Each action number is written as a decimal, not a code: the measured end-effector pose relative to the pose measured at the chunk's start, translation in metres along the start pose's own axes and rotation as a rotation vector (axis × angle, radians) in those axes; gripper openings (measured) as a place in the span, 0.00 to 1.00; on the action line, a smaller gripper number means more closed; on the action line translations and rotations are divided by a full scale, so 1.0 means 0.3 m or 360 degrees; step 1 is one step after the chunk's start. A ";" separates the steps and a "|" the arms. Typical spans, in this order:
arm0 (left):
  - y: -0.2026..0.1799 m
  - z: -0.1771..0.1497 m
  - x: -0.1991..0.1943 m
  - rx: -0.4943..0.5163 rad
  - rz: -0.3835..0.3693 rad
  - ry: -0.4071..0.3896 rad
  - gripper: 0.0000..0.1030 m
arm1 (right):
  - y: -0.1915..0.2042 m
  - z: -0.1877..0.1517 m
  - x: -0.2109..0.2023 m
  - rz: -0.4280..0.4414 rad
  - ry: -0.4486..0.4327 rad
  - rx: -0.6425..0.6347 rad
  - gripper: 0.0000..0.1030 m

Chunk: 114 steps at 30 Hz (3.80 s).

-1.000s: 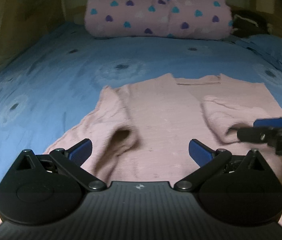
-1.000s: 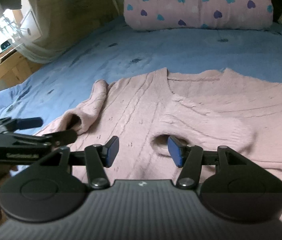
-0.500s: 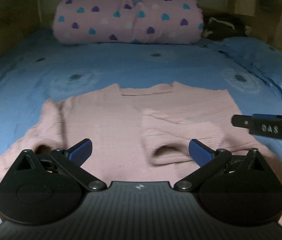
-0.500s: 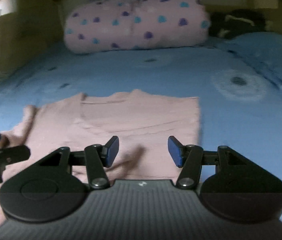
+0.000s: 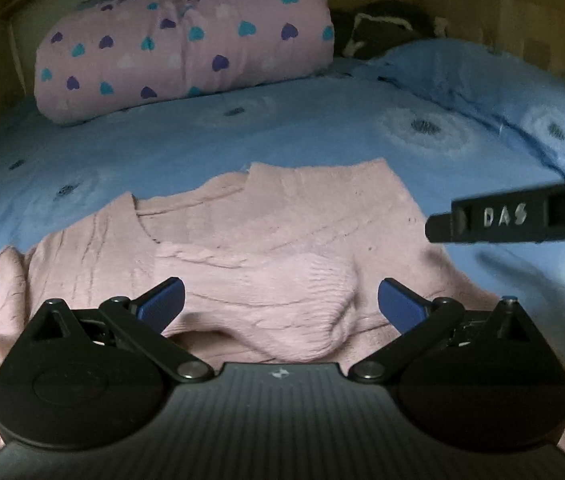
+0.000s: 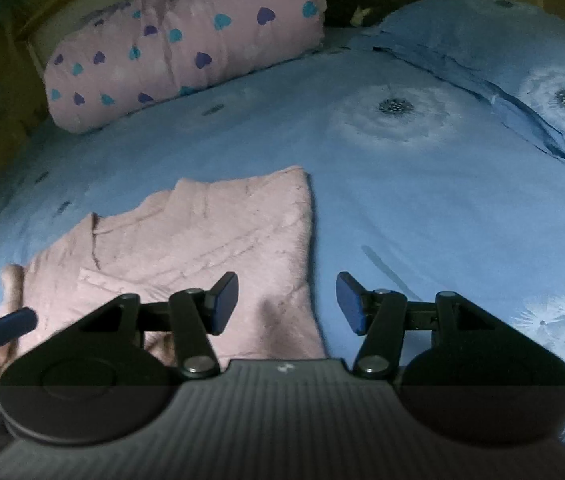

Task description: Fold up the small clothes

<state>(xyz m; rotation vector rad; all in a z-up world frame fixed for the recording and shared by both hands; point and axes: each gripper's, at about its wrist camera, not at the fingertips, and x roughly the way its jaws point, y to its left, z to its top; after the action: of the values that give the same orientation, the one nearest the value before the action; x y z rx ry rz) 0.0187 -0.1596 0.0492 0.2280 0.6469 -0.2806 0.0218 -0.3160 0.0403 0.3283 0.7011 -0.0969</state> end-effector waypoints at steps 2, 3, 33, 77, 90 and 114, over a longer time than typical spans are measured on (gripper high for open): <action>-0.022 -0.007 0.029 0.0013 0.0055 -0.0016 1.00 | -0.007 0.001 -0.004 0.0005 0.0000 0.0014 0.55; -0.030 -0.011 0.041 0.0021 0.0071 -0.0027 1.00 | -0.013 0.001 -0.003 0.0027 0.0008 0.0032 0.55; 0.598 -0.035 0.033 -0.0403 0.0423 0.0006 0.25 | -0.058 -0.006 0.059 0.0066 0.0124 0.0176 0.55; 0.684 -0.134 0.060 -0.0304 0.0410 0.0200 0.69 | 0.049 -0.031 0.129 -0.0065 0.0234 -0.0008 0.57; 0.794 -0.127 -0.143 -0.0376 0.0421 0.0204 0.70 | 0.109 -0.018 0.057 -0.0008 0.0066 -0.0167 0.57; 1.039 -0.231 -0.293 -0.0145 0.0561 0.0326 0.81 | 0.307 -0.259 -0.197 0.0122 0.0054 -0.0285 0.56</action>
<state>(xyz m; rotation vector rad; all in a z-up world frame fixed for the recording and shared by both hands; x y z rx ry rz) 0.0145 0.1694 0.0878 0.2808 0.8061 0.1124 -0.0529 -0.2047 0.0473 0.1854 0.7247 0.0444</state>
